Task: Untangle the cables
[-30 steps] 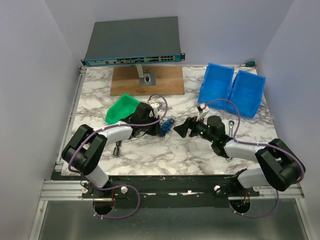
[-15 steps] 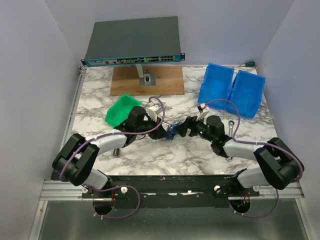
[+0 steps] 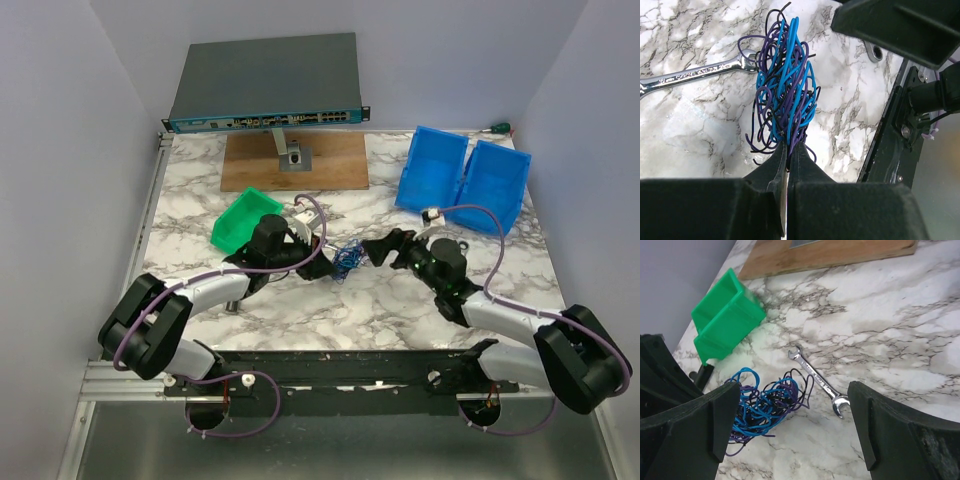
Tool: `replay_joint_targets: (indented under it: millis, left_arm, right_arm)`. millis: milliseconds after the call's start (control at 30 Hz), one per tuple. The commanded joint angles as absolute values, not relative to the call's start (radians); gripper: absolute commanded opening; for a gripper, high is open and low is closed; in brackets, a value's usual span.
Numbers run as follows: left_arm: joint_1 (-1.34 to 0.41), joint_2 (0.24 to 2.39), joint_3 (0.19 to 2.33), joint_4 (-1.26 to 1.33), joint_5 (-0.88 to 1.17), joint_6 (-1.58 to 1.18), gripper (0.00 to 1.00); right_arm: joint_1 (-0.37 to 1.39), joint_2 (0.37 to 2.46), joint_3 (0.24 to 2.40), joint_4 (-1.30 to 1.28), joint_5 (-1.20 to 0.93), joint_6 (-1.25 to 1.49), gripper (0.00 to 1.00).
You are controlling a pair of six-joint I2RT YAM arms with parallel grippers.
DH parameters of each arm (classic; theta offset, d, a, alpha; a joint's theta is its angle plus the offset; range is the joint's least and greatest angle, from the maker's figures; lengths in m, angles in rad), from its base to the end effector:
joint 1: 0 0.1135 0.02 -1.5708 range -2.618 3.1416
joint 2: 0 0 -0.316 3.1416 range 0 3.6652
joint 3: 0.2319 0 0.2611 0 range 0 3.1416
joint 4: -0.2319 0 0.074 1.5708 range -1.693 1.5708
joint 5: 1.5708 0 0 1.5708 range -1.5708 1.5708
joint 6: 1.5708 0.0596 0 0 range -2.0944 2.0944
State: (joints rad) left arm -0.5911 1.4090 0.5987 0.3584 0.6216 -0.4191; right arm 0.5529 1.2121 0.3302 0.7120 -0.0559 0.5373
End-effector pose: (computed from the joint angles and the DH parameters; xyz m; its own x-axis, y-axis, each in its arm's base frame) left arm 0.2280 -0.1948 0.2292 -0.6926 0.0664 -0.7183 0.6636 0.4489 -0.5984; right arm 0.2097 0.1333 0.2288 -0.4160 0.3438 -0.8419 -0.4171 0.7506 0.5126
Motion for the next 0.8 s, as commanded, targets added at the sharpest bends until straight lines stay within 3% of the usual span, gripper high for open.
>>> replay_joint_targets:
  millis: [0,233,500,633,667,767]
  left_arm:
    - [-0.594,1.382,0.596,0.384,0.621,-0.403,0.00]
    - [-0.595,1.336,0.561,0.421,0.605,-0.405,0.00]
    - [-0.601,1.350,0.564,0.435,0.630,-0.410,0.00]
    - [-0.606,1.349,0.566,0.433,0.622,-0.403,0.00]
    - [-0.606,1.344,0.564,0.433,0.618,-0.401,0.00]
    - [-0.606,1.322,0.552,0.435,0.590,-0.404,0.00]
  right_arm:
    - [0.536,1.177,0.301,0.712,0.033,0.559,0.95]
    - [0.534,1.319,0.361,0.750,-0.161,0.540,0.77]
    - [0.535,1.468,0.410,0.884,-0.446,0.577,0.73]
    - [0.535,1.495,0.426,0.892,-0.496,0.578,0.37]
    - [0.535,1.494,0.425,0.894,-0.496,0.577,0.23]
    - [0.536,1.467,0.420,0.857,-0.422,0.570,0.01]
